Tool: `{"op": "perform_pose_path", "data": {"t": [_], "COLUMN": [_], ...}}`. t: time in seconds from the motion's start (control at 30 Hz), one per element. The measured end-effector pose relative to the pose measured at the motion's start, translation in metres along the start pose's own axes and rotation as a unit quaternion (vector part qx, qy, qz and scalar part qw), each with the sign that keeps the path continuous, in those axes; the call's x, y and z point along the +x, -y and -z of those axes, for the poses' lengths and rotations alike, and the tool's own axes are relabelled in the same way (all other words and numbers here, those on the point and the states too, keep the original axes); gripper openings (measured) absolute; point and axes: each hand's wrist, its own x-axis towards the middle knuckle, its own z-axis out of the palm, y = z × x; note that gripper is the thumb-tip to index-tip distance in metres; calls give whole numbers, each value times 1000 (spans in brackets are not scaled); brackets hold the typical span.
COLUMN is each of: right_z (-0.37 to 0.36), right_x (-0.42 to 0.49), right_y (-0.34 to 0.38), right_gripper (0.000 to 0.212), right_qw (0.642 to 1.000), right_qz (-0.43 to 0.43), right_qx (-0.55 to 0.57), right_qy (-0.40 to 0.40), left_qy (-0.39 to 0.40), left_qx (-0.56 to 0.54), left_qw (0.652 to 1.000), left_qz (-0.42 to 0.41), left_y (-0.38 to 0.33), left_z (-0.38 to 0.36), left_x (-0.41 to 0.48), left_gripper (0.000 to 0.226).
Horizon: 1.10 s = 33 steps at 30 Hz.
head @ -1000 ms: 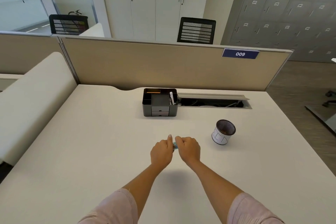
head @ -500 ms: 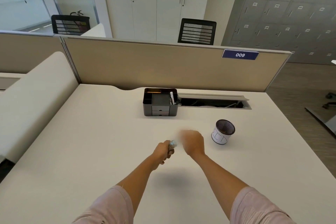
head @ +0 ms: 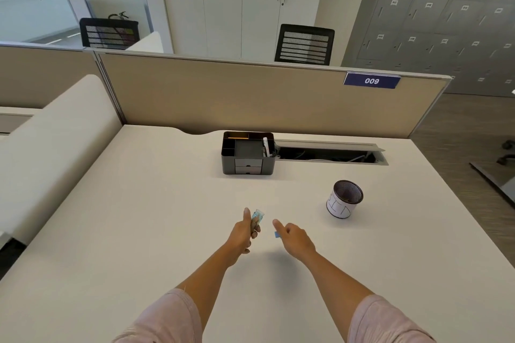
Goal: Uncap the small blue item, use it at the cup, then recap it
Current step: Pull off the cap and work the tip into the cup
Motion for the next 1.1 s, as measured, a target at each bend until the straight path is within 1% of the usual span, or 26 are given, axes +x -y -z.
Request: {"op": "perform_pose_path", "data": {"t": [0.17,0.27,0.33,0.4,0.5,0.6,0.73,0.87,1.0,1.07,1.1], "right_z": [-23,-31,-35,-35,-34,-32,-32,-28,-22,-18,-15], "right_x": [3,2,1,-3,-3,-2,1,0,2,5,6], "right_y": [-18,-24,-26,-24,-23,-27,-32,-35,-34,-28,-23], "right_gripper": [40,31,26,23,29,32,35,37,29,23,22], "right_qw": [999,997,999,1000,996,996,997,998,999,997,995], "right_qz": [-6,-13,-10,-7,8,21,25,27,29,34,32], "right_qx": [49,64,42,-15,-84,-90,-76,-48,-12,33,74], "right_qy": [22,26,19,6,-2,7,15,14,-32,-57,-62], "left_qy": [2,-6,-7,-6,-4,-4,2,10,15,17,18], "left_qx": [19,23,20,15,11,15,24,19,15,9,6], "left_qw": [999,999,999,999,999,999,999,999,998,997,996], "left_qz": [-40,-45,-44,-41,-38,-35,-37,-40,-59,-75,-89], "left_y": [13,21,24,26,28,30,30,28,22,15,11], "left_z": [9,12,13,14,15,15,13,9,0,-6,-10], "left_x": [3,6,7,8,8,9,11,12,13,13,13], "left_gripper": [59,53,51,49,49,48,49,45,43,42,42]}}
